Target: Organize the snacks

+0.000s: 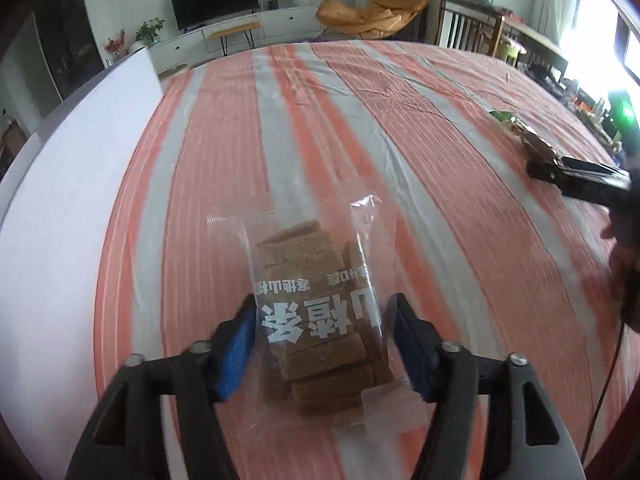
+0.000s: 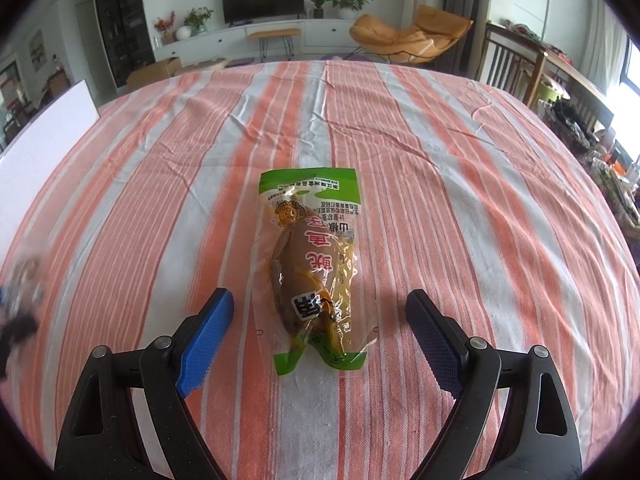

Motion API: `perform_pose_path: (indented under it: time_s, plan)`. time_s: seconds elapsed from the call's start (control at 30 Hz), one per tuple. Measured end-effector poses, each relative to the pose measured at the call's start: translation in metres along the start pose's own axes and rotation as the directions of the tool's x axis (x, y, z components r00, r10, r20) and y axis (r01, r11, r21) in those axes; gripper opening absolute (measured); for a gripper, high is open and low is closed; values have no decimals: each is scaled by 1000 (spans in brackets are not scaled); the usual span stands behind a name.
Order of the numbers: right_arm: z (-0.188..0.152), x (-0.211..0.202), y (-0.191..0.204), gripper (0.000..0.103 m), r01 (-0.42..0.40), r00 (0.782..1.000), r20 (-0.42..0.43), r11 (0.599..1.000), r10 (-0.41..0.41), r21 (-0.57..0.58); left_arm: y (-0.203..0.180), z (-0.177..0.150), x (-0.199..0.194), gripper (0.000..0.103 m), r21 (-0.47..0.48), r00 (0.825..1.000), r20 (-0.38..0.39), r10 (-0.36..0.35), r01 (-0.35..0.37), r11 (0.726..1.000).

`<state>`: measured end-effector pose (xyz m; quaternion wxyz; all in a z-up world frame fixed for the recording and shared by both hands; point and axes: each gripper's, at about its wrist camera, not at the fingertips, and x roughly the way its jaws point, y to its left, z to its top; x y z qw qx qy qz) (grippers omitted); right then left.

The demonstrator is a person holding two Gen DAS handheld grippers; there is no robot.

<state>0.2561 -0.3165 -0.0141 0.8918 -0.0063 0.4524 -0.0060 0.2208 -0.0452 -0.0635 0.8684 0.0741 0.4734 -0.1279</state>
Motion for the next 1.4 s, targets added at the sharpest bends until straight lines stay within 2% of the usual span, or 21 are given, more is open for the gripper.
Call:
perform_pose_path:
  time_s: [0.07, 0.1, 0.2, 0.43, 1.4]
  plan:
    - [0, 0, 0, 90, 3, 1000, 0, 1000, -3, -1, 6, -8, 1, 98, -38, 1000, 19, 0, 1, 999]
    - [0, 0, 0, 89, 4, 1000, 1, 1000, -4, -1, 10, -4, 9, 103, -49, 1000, 25, -6, 7, 999]
    - [0, 0, 0, 89, 6, 1000, 1, 1000, -6, -1, 7, -3, 14, 103, -28, 998, 60, 4, -3, 1000]
    - [-1, 0, 0, 89, 6, 1000, 1, 1000, -6, 2, 4, 9, 26, 103, -38, 998, 59, 6, -3, 999]
    - [-1, 0, 0, 89, 5, 1000, 2, 1000, -5, 2, 5, 9, 27, 103, -37, 998, 59, 6, -4, 999]
